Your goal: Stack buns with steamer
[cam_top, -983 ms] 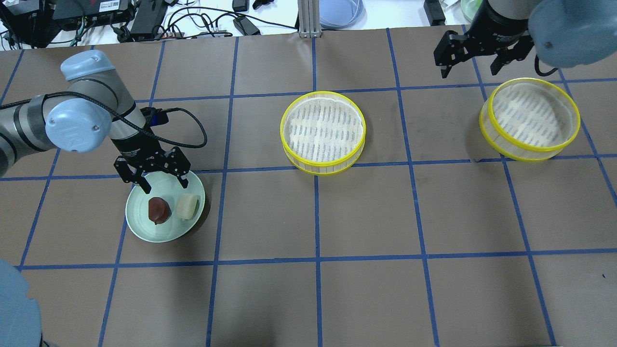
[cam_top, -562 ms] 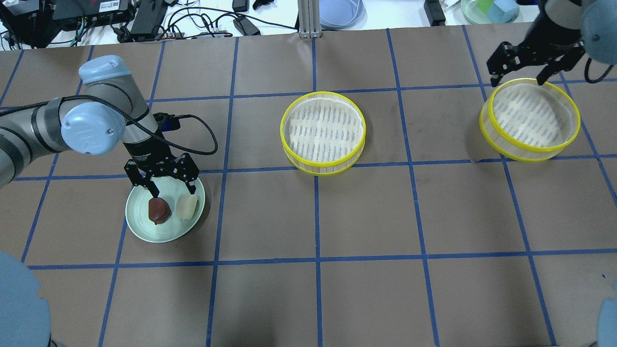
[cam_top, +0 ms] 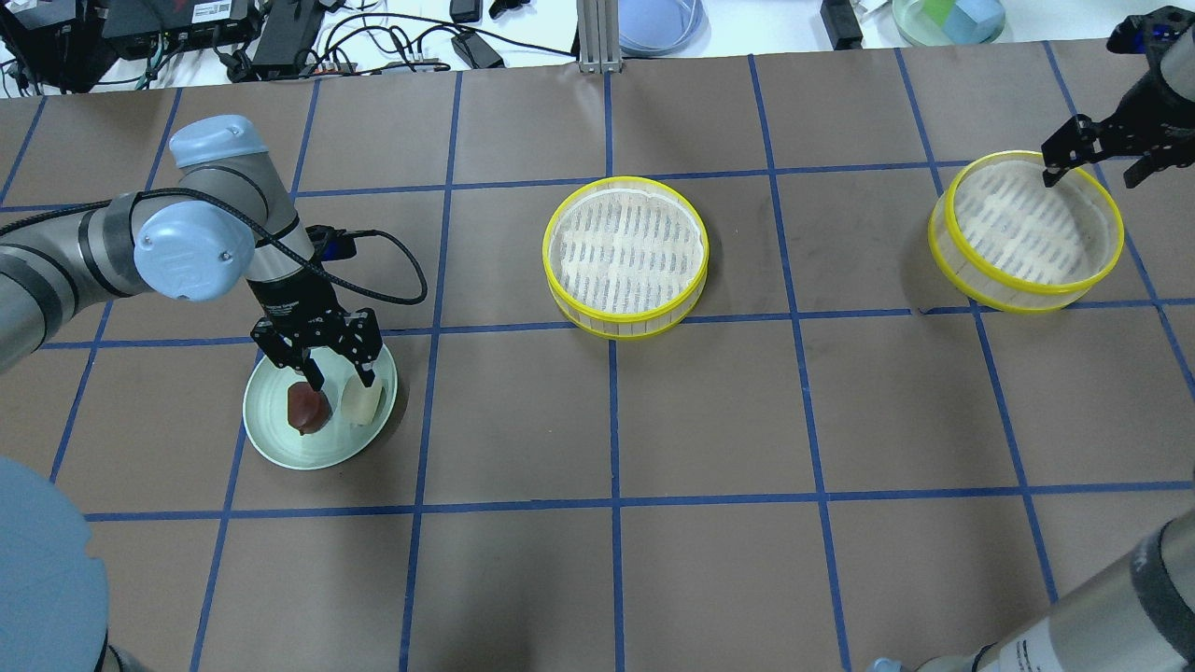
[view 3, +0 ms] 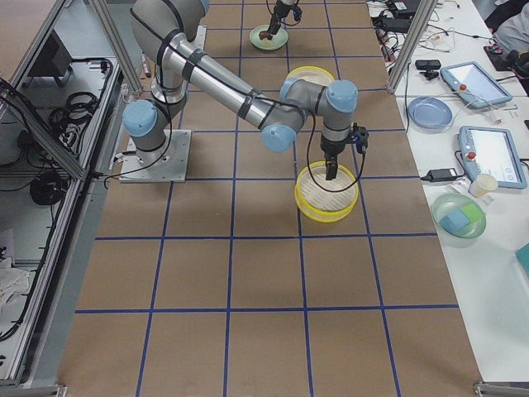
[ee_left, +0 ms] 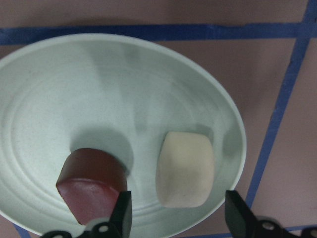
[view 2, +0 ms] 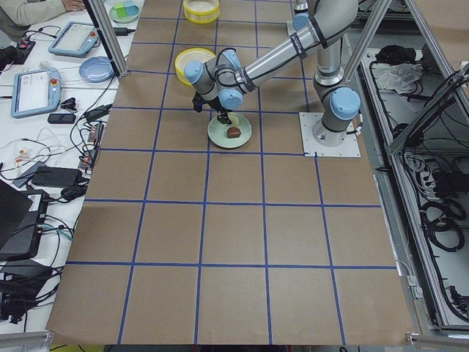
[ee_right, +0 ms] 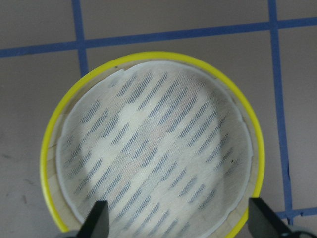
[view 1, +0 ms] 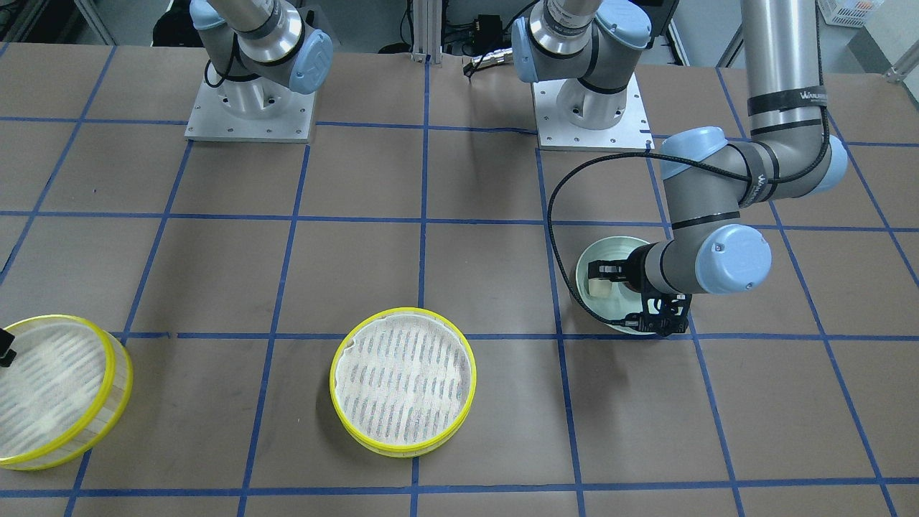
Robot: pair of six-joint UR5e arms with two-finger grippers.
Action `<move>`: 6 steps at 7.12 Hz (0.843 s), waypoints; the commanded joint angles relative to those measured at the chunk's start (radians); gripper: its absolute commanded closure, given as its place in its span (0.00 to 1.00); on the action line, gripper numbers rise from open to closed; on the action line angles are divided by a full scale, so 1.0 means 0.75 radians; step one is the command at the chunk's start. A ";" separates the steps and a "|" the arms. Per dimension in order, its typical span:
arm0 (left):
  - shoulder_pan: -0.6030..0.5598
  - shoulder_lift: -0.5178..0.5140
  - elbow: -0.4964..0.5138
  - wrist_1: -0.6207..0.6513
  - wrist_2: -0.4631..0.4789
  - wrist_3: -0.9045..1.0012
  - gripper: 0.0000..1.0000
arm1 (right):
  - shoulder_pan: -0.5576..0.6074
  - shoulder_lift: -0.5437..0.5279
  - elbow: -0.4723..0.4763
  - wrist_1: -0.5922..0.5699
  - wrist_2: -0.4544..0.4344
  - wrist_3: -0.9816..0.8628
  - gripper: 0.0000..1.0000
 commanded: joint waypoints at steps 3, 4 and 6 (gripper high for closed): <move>0.002 -0.051 0.008 0.002 -0.005 -0.005 0.45 | -0.087 0.181 -0.049 -0.136 0.029 -0.291 0.09; 0.002 -0.057 0.008 0.002 -0.007 -0.005 0.58 | -0.095 0.194 -0.061 -0.136 0.027 -0.357 0.13; 0.004 -0.065 0.035 0.002 -0.005 -0.002 1.00 | -0.095 0.229 -0.064 -0.146 0.013 -0.423 0.27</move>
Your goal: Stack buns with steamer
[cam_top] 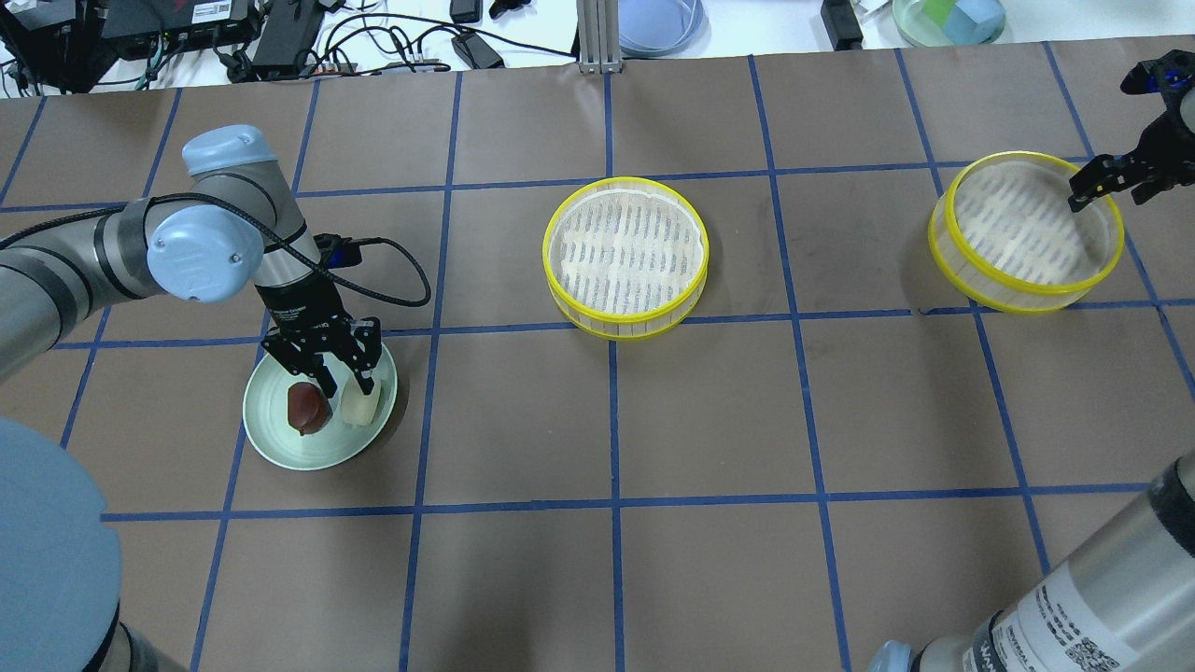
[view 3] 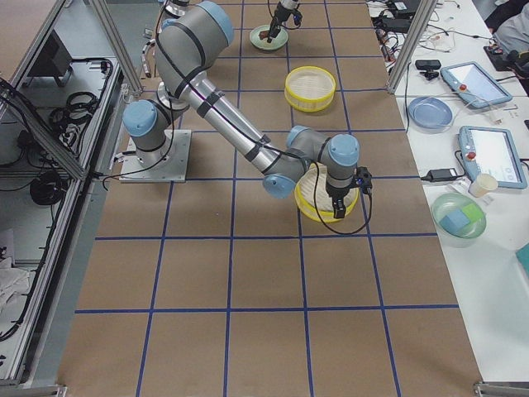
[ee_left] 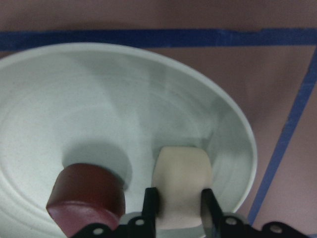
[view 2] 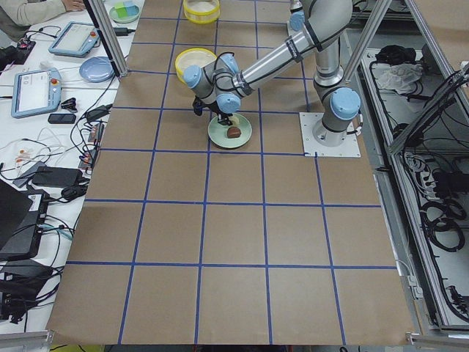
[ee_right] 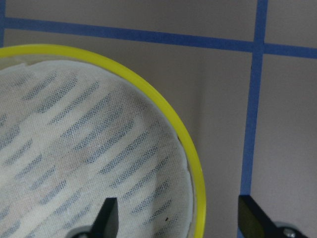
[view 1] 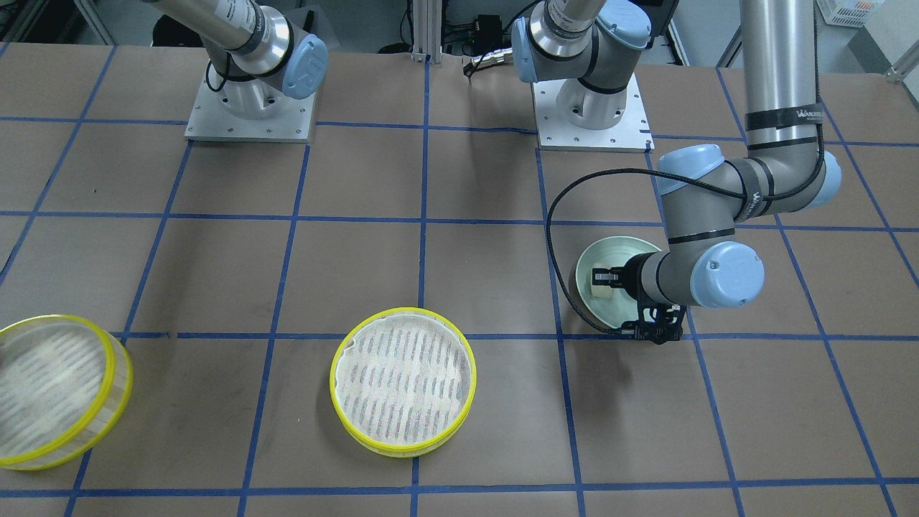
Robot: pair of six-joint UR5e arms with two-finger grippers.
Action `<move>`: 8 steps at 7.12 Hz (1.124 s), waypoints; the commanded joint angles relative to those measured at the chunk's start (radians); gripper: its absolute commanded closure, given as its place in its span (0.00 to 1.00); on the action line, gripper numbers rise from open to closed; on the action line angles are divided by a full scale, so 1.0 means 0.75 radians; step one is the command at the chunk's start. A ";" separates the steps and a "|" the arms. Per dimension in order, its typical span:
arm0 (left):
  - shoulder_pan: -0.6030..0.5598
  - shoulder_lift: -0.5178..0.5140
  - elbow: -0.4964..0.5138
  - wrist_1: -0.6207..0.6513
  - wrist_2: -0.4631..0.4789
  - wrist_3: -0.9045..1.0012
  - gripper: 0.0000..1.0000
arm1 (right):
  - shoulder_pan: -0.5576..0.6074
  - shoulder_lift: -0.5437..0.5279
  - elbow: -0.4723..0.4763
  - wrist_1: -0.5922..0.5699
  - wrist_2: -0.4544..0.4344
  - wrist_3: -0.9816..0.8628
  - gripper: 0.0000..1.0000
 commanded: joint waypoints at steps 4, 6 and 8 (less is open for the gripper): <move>0.006 0.059 0.137 -0.020 -0.004 -0.064 1.00 | -0.002 0.032 -0.001 -0.002 -0.092 -0.051 0.71; -0.039 0.102 0.235 -0.026 -0.223 -0.339 1.00 | -0.002 0.030 -0.001 0.010 -0.125 -0.049 0.96; -0.119 0.096 0.284 0.168 -0.421 -0.627 1.00 | -0.002 0.014 -0.001 0.016 -0.119 -0.031 1.00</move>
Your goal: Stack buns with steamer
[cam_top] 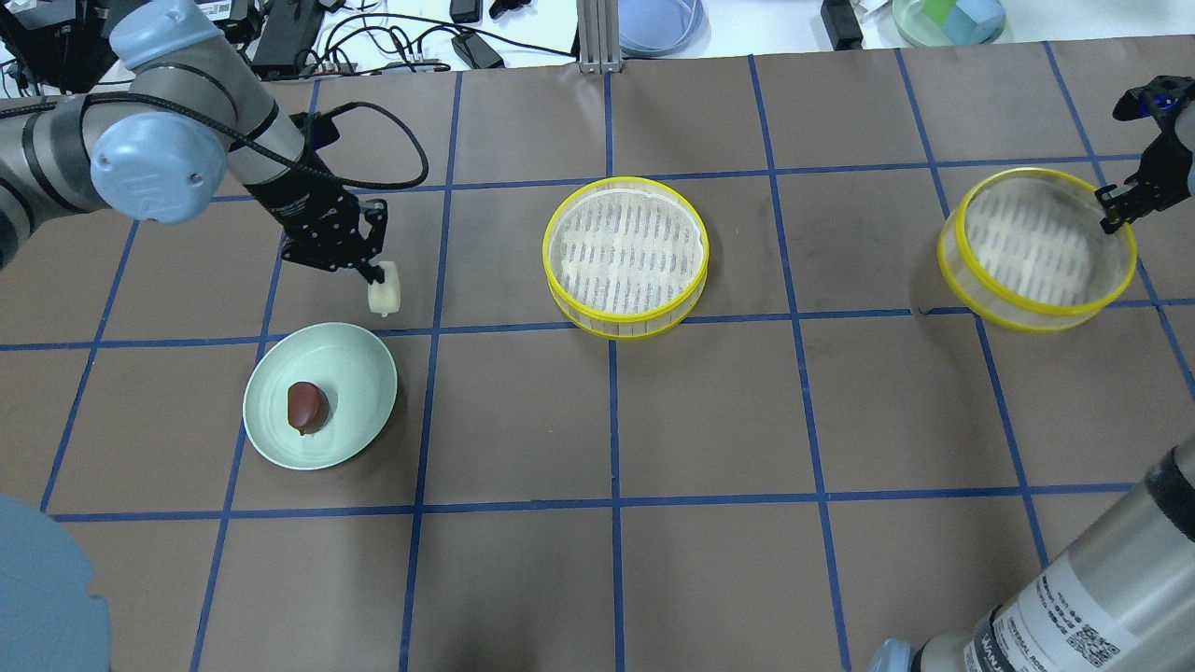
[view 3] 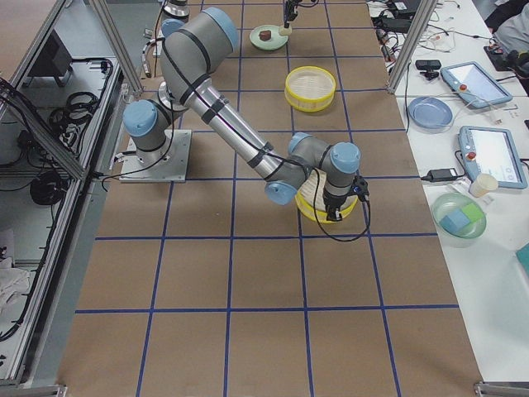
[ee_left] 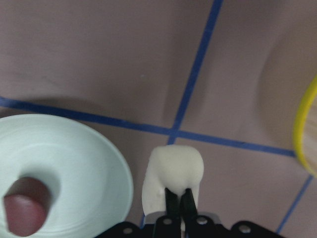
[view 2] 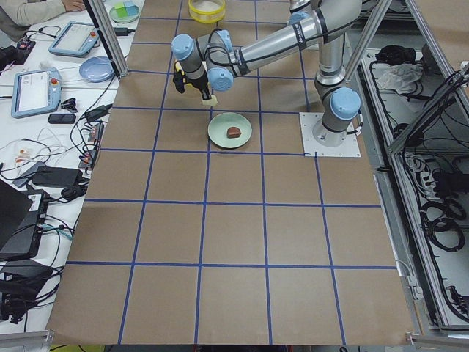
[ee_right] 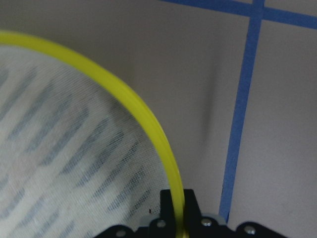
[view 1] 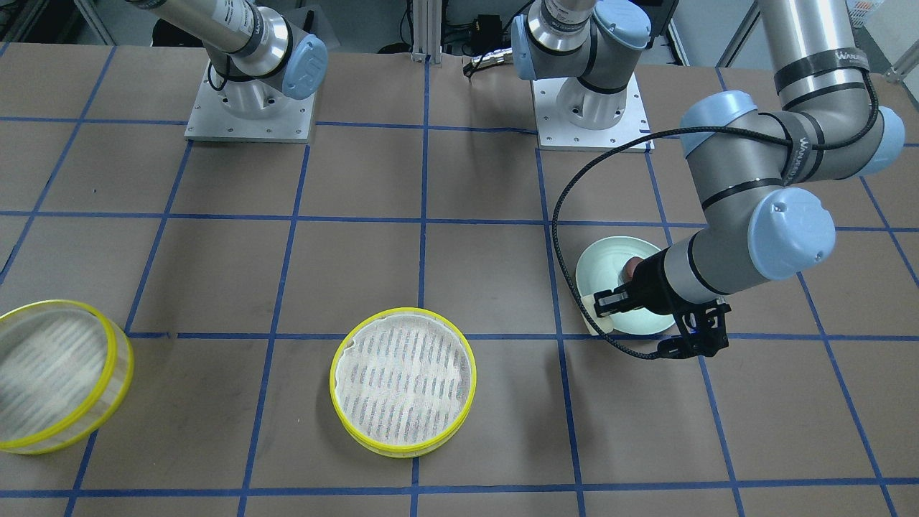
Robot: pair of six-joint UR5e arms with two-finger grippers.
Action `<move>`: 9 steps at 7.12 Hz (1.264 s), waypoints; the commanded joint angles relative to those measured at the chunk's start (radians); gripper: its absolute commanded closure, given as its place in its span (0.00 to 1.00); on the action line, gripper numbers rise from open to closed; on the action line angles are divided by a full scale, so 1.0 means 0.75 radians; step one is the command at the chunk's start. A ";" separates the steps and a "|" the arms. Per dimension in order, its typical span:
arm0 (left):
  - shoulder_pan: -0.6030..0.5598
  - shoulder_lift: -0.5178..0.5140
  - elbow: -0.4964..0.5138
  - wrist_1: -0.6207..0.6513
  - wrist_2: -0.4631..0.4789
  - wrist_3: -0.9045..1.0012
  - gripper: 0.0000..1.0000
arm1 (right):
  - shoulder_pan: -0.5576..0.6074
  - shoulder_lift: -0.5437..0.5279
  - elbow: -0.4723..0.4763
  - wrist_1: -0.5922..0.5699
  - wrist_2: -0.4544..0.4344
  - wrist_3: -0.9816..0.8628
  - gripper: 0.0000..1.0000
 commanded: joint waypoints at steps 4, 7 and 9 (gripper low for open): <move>-0.137 -0.123 0.012 0.549 -0.553 -0.636 1.00 | 0.022 -0.154 0.004 0.142 0.016 0.144 1.00; -0.230 -0.241 0.012 0.564 -0.541 -0.724 1.00 | 0.131 -0.218 0.016 0.228 0.006 0.317 1.00; -0.234 -0.250 0.016 0.566 -0.539 -0.764 0.37 | 0.216 -0.307 0.018 0.287 0.002 0.397 1.00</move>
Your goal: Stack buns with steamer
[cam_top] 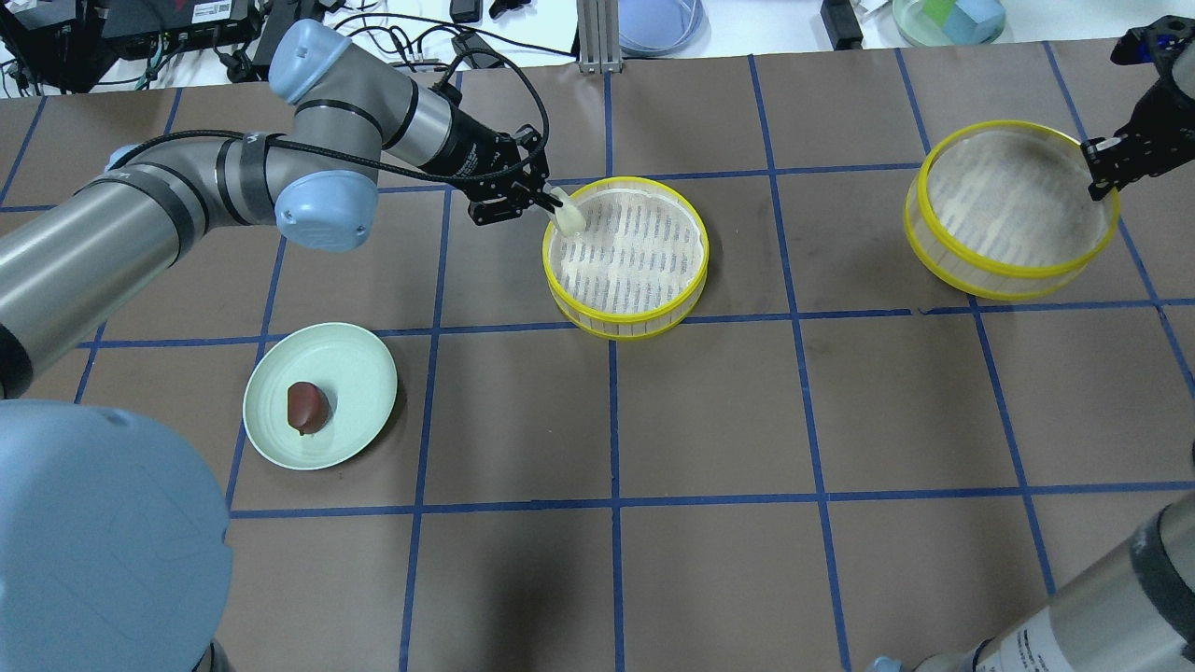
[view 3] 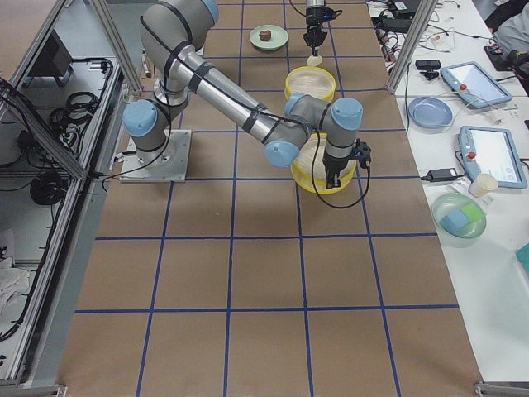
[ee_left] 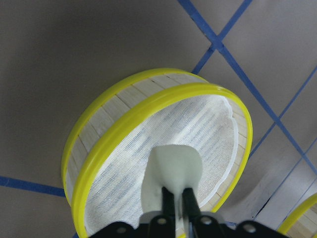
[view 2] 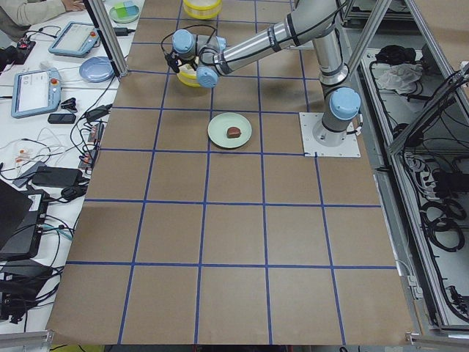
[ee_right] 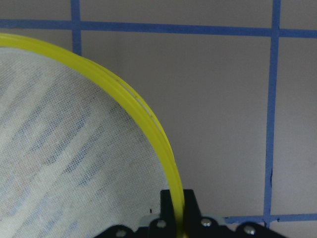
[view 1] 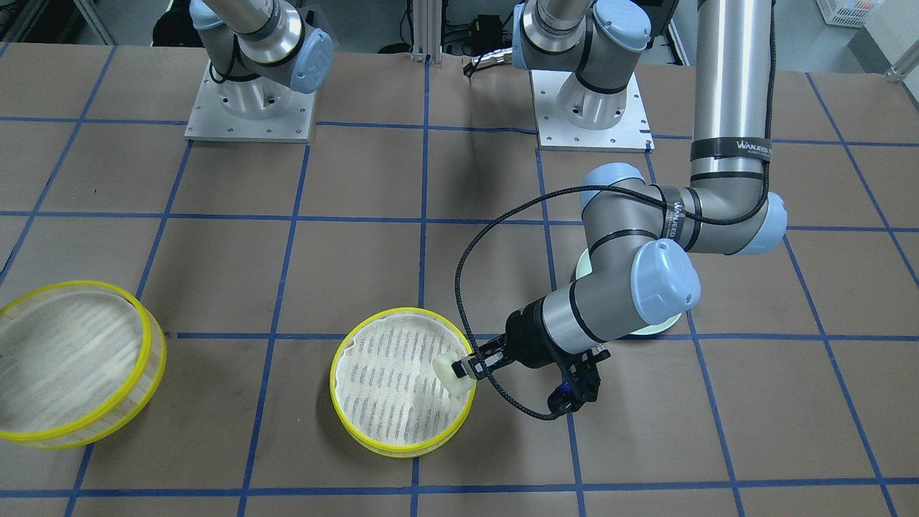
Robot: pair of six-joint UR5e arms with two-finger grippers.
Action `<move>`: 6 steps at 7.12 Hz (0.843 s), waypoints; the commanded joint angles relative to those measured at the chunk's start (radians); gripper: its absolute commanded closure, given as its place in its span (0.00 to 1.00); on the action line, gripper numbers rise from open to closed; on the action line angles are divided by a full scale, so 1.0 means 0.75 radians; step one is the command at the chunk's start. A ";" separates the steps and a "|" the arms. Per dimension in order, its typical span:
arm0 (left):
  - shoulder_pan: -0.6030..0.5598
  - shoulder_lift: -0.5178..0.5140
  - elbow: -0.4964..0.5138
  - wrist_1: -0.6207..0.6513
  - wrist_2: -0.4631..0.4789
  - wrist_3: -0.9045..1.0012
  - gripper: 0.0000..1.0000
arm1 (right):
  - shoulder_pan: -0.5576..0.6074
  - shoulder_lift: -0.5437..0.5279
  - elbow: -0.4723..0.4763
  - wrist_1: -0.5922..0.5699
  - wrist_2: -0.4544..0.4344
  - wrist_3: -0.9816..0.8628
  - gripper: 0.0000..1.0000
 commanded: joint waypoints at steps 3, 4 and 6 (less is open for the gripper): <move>-0.007 0.009 0.018 0.117 0.003 -0.138 0.01 | 0.149 -0.098 0.017 0.134 -0.006 0.259 1.00; 0.004 0.050 0.052 0.103 0.068 -0.102 0.02 | 0.176 -0.106 0.017 0.134 -0.006 0.312 1.00; 0.085 0.124 0.124 -0.139 0.372 0.262 0.02 | 0.309 -0.139 0.019 0.139 -0.073 0.465 1.00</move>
